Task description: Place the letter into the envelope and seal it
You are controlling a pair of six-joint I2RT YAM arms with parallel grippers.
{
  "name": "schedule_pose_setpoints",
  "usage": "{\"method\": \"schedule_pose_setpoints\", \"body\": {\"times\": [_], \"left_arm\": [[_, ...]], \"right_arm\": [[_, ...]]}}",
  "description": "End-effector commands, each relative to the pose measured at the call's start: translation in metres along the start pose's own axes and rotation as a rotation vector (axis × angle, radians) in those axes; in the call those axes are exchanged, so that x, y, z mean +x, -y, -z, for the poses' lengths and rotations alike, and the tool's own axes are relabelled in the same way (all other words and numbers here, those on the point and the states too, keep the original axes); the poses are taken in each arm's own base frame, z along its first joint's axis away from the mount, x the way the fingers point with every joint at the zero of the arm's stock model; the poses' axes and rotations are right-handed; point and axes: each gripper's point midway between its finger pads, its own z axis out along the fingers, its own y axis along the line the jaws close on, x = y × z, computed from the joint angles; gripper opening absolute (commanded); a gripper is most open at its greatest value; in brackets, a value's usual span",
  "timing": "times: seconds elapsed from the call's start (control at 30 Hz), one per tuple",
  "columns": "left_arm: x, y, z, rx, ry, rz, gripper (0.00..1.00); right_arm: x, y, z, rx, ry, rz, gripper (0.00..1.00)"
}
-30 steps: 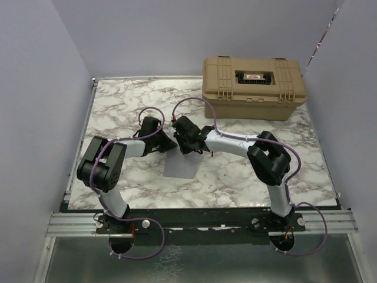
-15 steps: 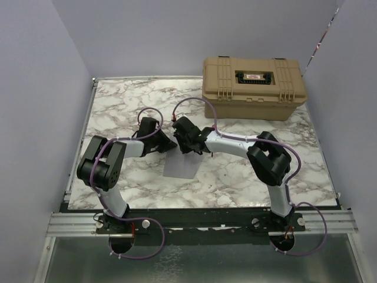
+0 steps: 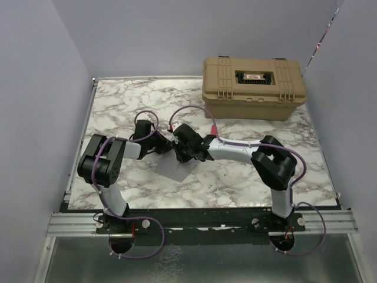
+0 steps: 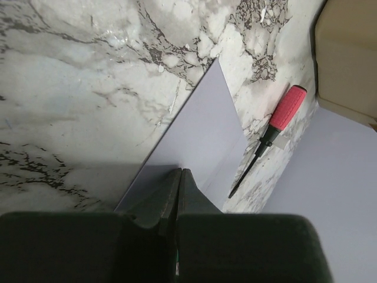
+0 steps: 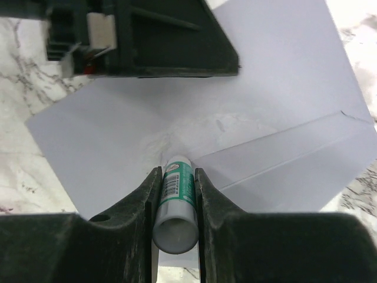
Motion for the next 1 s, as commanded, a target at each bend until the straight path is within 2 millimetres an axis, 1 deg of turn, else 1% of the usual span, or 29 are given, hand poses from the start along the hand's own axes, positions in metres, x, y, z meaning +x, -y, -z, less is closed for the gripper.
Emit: {"method": "schedule_pose_setpoints", "body": {"times": [0.0,0.2,0.33,0.4,0.47,0.6,0.77,0.97], "left_arm": [[0.039,-0.127,0.012,-0.417,-0.075,0.123,0.0],[0.039,-0.132,0.013,-0.417,-0.081,0.146,0.0],[0.04,-0.136,0.013,-0.414,-0.088,0.169,0.0],[0.041,-0.137,0.013,-0.411,-0.093,0.175,0.0],[0.041,-0.138,0.013,-0.408,-0.096,0.179,0.0],[0.041,-0.136,0.012,-0.399,-0.104,0.173,0.0],[0.044,-0.137,0.01,-0.396,-0.127,0.162,0.0],[0.044,-0.138,0.009,-0.395,-0.137,0.148,0.0]], "right_arm": [[0.038,-0.026,-0.002,-0.108,-0.108,0.064,0.0],[0.044,-0.026,-0.004,-0.095,-0.115,0.102,0.0],[0.038,-0.027,-0.004,-0.087,-0.08,0.127,0.0],[0.031,-0.023,-0.006,-0.055,-0.053,0.127,0.0],[0.028,-0.016,-0.01,-0.009,-0.054,0.115,0.0],[0.035,0.002,-0.018,0.099,-0.08,0.101,0.0],[0.041,0.02,-0.024,0.185,-0.107,0.09,0.0],[0.036,0.051,-0.028,0.27,-0.116,0.026,0.0]]}}
